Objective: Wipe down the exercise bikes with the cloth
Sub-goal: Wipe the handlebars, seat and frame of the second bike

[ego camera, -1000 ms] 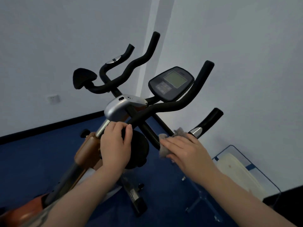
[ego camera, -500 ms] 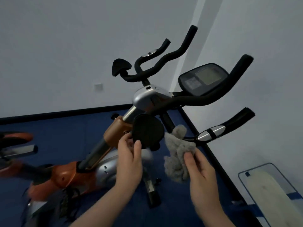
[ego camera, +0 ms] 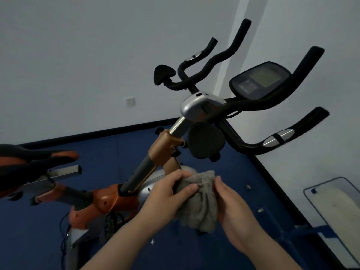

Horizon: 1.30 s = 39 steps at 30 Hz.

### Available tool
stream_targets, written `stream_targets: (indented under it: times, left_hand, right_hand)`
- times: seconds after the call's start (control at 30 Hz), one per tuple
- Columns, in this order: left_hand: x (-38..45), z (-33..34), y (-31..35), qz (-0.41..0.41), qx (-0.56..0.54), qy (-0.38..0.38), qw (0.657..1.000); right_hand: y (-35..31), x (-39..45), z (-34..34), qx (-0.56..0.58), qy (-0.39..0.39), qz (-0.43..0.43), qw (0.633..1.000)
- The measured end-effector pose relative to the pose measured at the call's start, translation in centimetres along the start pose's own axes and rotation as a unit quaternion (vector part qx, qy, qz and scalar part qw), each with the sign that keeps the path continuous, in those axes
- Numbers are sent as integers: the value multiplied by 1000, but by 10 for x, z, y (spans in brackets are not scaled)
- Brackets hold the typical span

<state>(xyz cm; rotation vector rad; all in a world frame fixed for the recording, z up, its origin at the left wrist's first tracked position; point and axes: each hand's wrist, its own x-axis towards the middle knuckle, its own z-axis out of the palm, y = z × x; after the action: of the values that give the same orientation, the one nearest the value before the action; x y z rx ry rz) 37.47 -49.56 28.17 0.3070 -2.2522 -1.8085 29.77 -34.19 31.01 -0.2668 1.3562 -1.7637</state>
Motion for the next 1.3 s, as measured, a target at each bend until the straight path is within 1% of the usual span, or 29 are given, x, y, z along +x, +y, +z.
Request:
stream_targets:
  times: [0.07, 0.1, 0.17, 0.2, 0.27, 0.37, 0.5, 0.57, 0.63, 0.7, 0.77, 0.83, 0.9, 0.97, 1.03, 1.13, 1.2, 1.27, 1.3]
  left_hand:
    - [-9, -22, -5, -23, 21, 23, 999]
    - [-14, -35, -7, -26, 33, 22, 999]
    - [-25, -60, -11, -31, 43, 2, 999]
    - [-30, -73, -13, -35, 38, -6, 999]
    - [-40, -97, -17, -39, 35, -13, 999]
    - [-52, -126, -21, -42, 44, -32, 998]
    - [-64, -151, -29, -48, 57, -4, 997]
    - [-72, -158, -31, -59, 70, 0, 996]
    - [-83, -162, -34, -62, 73, -3, 995]
    - [-93, -166, -33, -64, 72, 16, 995]
    - [-100, -171, -31, -55, 64, 45, 995]
    - [-105, -177, -25, -38, 61, 55, 996]
    - [-109, -180, -17, -14, 70, 53, 996]
    - [-114, -178, -10, -2, 73, 55, 996]
    - [-120, -170, -3, -29, 14, 55, 998]
    - [-130, -146, 4, -119, -109, 46, 986]
    - [-139, -132, 5, -154, -132, 62, 977]
    - [-148, -124, 5, -173, -127, 79, 973]
    - [-153, -122, 5, -184, -120, 87, 972]
  right_hand:
    - [8, 1, 20, -30, -5, -12, 999]
    - [14, 2, 29, -69, -1, -19, 997]
    - [29, 3, 49, -155, 15, -37, 987]
    - [36, 5, 58, -181, 38, -53, 981]
    - [46, 7, 74, -192, 99, -70, 974]
    - [54, 7, 93, -198, 151, -76, 966]
    - [65, 0, 118, -220, 200, -106, 949]
    - [71, -5, 130, -222, 198, -109, 948]
    - [74, -11, 142, -235, 171, -112, 950]
    - [69, -16, 149, -256, 153, -118, 947]
    - [61, -22, 149, -288, 155, -141, 934]
    - [54, -31, 143, -330, 162, -155, 917]
    - [51, -42, 136, -355, 163, -154, 907]
    - [51, -55, 128, -366, 162, -138, 906]
    - [53, -70, 123, -332, 167, -114, 921]
    - [59, -89, 117, -228, 202, -72, 950]
    - [64, -102, 111, -166, 226, -41, 959]
    - [68, -116, 103, -111, 194, 1, 975]
    - [69, -123, 98, -109, 166, 19, 980]
